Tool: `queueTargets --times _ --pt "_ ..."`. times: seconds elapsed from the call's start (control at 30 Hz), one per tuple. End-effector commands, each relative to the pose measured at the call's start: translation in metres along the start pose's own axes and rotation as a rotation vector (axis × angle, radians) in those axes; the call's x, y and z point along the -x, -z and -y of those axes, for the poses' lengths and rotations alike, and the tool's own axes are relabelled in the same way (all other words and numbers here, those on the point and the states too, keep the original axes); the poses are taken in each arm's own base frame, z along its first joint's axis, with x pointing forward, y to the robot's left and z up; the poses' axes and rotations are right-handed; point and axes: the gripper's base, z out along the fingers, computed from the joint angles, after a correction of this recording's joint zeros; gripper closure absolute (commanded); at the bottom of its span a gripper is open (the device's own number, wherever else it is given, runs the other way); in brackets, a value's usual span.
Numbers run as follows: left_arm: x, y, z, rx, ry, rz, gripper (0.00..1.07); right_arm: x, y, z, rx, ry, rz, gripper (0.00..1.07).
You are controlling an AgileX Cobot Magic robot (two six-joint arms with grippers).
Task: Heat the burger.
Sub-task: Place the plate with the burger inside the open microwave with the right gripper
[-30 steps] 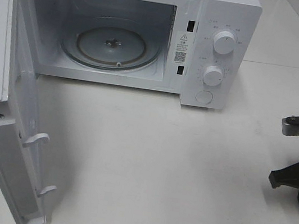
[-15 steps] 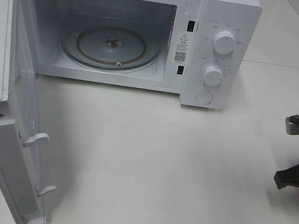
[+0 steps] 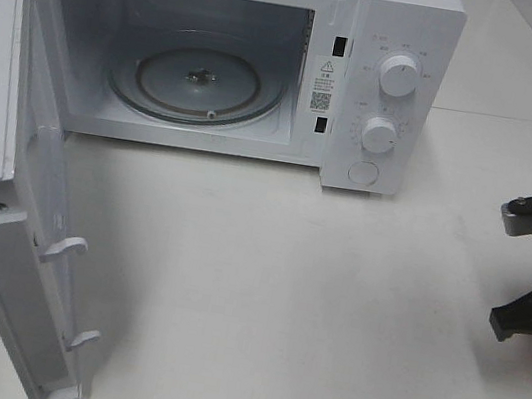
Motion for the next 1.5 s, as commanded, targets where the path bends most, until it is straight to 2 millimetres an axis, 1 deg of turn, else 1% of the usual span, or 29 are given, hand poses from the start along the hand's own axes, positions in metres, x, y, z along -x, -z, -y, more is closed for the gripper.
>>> queueTargets --times 0.03,0.2,0.27,0.4,0.43,0.47,0.53,0.6,0.73,0.77,0.83,0.87,1.07,1.2,1.43,1.5 --pt "0.000 0.002 0.000 -0.004 0.002 0.027 0.09 -0.004 0.009 0.004 -0.062 0.028 0.006 1.07" --pt "0.000 0.002 0.000 -0.004 0.002 0.027 0.09 -0.010 0.024 -0.001 -0.103 0.070 0.022 1.07" --pt "0.000 0.002 0.000 -0.004 0.002 0.027 0.09 -0.011 0.026 -0.001 -0.106 0.076 0.025 1.07" --pt "0.000 0.002 0.000 -0.004 0.002 0.027 0.09 -0.015 0.037 -0.007 -0.136 0.101 0.047 1.07" --pt "0.000 0.002 0.000 -0.004 0.002 0.027 0.09 -0.015 0.037 -0.007 -0.136 0.101 0.047 1.07" --pt "0.000 0.002 0.000 -0.004 0.002 0.027 0.09 -0.017 0.043 -0.008 -0.154 0.115 0.060 1.07" --pt "0.000 0.002 0.000 -0.004 0.002 0.027 0.09 -0.018 0.045 -0.009 -0.159 0.122 0.064 1.07" --pt "0.000 0.002 0.000 -0.004 0.002 0.027 0.09 -0.024 0.050 -0.013 -0.163 0.144 0.084 1.07" --pt "0.000 0.002 0.000 -0.004 0.002 0.027 0.09 -0.031 0.053 -0.016 -0.161 0.161 0.102 1.07" --pt "0.000 0.002 0.000 -0.004 0.002 0.027 0.09 -0.037 0.055 -0.019 -0.162 0.176 0.111 1.07" --pt "0.000 0.002 0.000 -0.004 0.002 0.027 0.09 -0.039 0.056 -0.020 -0.163 0.183 0.115 1.07" --pt "0.000 0.002 0.000 -0.004 0.002 0.027 0.09 -0.045 0.058 -0.022 -0.170 0.200 0.117 1.07" --pt "0.000 0.002 0.000 -0.004 0.002 0.027 0.09 -0.056 0.064 -0.028 -0.175 0.242 0.138 1.07" --pt "0.000 0.002 0.000 -0.004 0.002 0.027 0.09 -0.066 0.067 -0.037 -0.182 0.304 0.164 1.07" --pt "0.000 0.002 0.000 -0.004 0.002 0.027 0.09 -0.075 0.070 -0.049 -0.185 0.380 0.192 1.07" --pt "0.000 0.002 0.000 -0.004 0.002 0.027 0.09 -0.079 0.073 -0.057 -0.195 0.432 0.205 1.07"
